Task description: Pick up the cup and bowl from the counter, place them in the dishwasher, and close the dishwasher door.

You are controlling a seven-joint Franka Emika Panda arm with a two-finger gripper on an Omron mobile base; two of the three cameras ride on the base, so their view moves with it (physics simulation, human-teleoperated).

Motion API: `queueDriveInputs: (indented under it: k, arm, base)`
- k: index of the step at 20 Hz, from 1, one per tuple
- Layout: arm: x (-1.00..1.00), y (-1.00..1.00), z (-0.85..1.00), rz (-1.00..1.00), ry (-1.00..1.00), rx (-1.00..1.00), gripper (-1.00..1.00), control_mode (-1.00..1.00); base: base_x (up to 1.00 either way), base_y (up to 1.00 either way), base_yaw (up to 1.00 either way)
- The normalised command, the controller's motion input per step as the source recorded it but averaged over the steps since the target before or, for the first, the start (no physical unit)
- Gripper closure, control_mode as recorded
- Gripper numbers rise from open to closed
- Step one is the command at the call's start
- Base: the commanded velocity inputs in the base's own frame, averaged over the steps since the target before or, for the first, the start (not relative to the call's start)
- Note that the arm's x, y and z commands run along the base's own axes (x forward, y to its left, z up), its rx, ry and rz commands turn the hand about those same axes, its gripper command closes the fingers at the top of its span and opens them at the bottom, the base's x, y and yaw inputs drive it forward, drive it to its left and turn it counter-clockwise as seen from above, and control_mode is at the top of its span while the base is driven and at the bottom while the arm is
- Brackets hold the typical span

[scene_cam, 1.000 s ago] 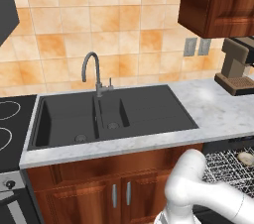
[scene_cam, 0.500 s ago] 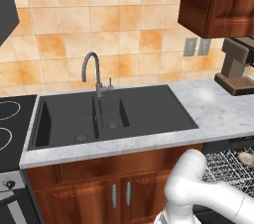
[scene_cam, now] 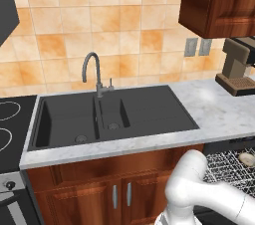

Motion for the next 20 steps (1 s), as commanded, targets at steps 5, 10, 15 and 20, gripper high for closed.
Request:
queueDriveInputs:
  k: [5, 10, 15, 20]
  arm:
    - [-0.22, 0.0, 0.0, 0.03, 0.0, 0.0, -1.0, -1.0]
    - [-0.35, -0.01, 0.01, 0.01, -0.03, 0.0, -1.0, -1.0]
    - [-0.46, -0.1, 0.0, 0.0, -0.05, 0.0, -1.0, -1.0]
    - [-0.36, -0.11, 0.0, 0.0, -0.05, 0.0, -1.0, -1.0]
  base:
    - [0.0, 0.0, 0.0]
    - [0.0, 0.0, 0.0]
    - [0.0, 0.0, 0.0]
    - [0.0, 0.0, 0.0]
